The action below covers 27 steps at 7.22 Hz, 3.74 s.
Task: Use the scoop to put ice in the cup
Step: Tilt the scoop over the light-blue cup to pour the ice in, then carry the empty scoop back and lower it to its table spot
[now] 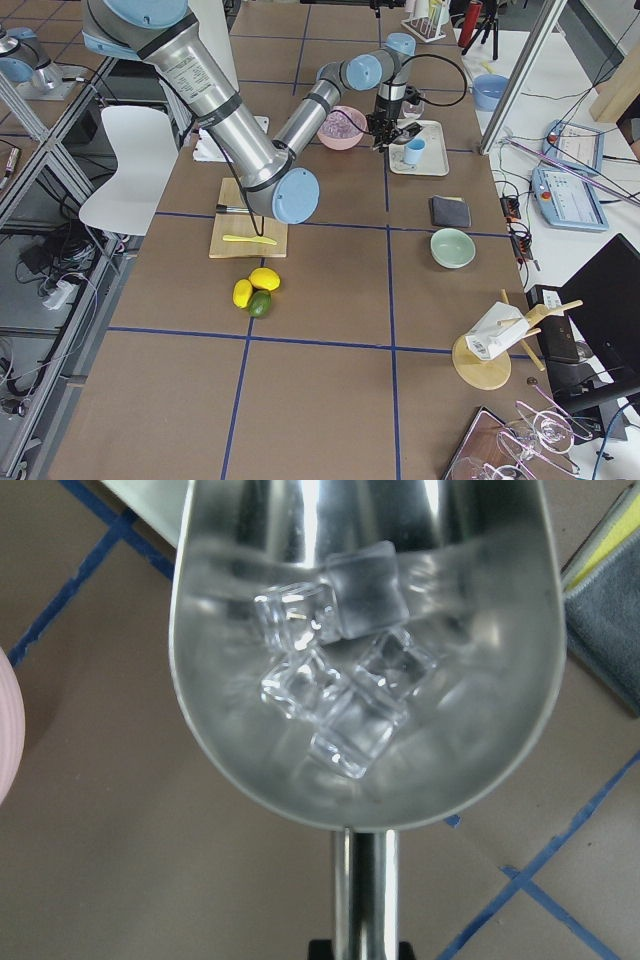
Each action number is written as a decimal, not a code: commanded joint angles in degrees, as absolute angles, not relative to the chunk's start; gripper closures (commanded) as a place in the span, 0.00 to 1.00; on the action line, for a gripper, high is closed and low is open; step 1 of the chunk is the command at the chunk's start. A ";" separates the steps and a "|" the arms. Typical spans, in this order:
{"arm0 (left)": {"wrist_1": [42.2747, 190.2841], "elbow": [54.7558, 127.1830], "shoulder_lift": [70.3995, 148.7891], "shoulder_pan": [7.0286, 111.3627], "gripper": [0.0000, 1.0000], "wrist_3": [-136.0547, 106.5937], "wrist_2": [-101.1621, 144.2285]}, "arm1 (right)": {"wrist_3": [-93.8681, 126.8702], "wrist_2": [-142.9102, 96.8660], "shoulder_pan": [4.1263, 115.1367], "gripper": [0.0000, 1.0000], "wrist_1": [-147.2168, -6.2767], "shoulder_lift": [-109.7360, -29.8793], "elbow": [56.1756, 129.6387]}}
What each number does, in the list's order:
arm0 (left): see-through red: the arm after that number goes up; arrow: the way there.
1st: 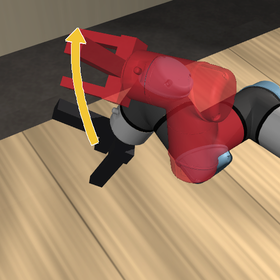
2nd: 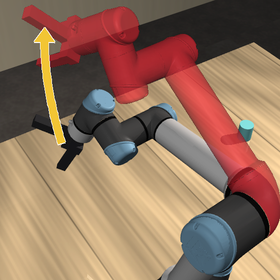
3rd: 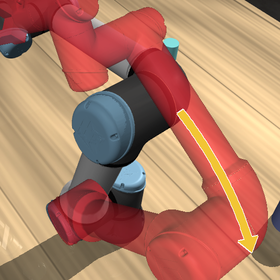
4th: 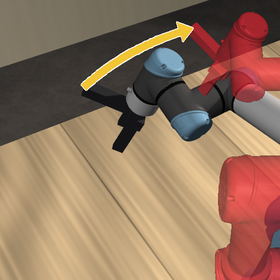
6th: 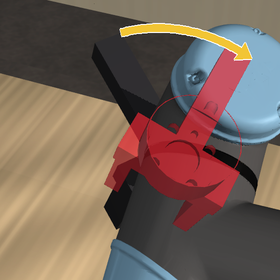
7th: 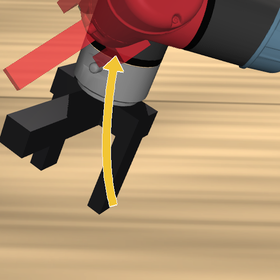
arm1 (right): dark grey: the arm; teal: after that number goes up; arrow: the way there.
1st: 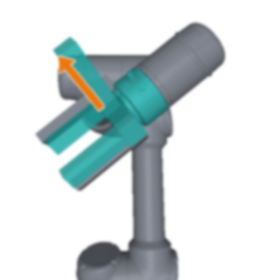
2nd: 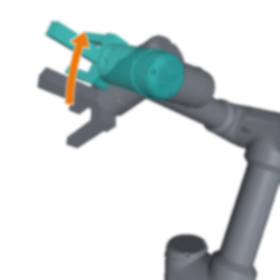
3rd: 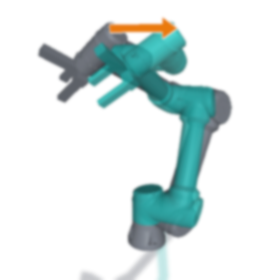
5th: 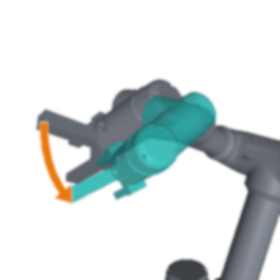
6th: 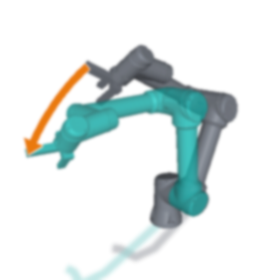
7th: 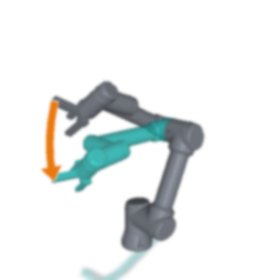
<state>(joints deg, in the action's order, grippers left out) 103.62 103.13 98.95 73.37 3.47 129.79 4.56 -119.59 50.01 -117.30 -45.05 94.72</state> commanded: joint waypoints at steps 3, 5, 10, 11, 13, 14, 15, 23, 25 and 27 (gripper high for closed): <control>103.80 103.53 98.88 73.83 0.00 3.52 129.64 | 6.33 -120.76 49.40 1.00 -123.89 -40.88 90.35; 103.89 103.62 98.79 73.92 0.00 3.52 129.64 | 6.24 -120.76 48.43 1.00 -131.45 -36.24 87.56; 104.06 104.06 98.70 73.92 0.00 3.52 129.55 | 5.45 -120.41 47.29 1.00 -138.58 -30.24 80.16; 104.15 104.06 98.70 73.92 0.00 3.52 129.55 | 5.45 -120.41 47.20 1.00 -140.17 -29.45 79.37; 104.15 104.15 98.70 73.92 0.00 3.60 129.55 | 5.10 -120.41 47.11 1.00 -142.47 -27.61 77.18; 104.15 104.24 98.70 73.92 0.00 3.60 129.55 | 4.92 -120.32 47.11 1.00 -143.34 -24.29 72.56; 104.15 104.24 98.70 73.92 0.00 3.60 129.55 | 3.18 -120.24 47.20 1.00 -144.57 -22.26 70.51; 104.15 104.59 98.70 73.92 0.00 3.60 129.55 | 2.55 -120.15 47.29 1.00 -148.54 -20.65 70.40; 103.98 104.41 98.70 73.92 0.00 3.52 129.64 | 2.55 -120.23 48.07 1.00 -148.19 -22.22 73.28; 103.89 103.71 97.74 73.92 0.00 3.52 129.64 | 3.60 -124.60 52.36 1.00 -146.34 -32.20 84.41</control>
<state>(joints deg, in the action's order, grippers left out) 103.94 104.04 98.45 73.92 3.52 129.63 2.99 -121.76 49.97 -147.25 -26.35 77.99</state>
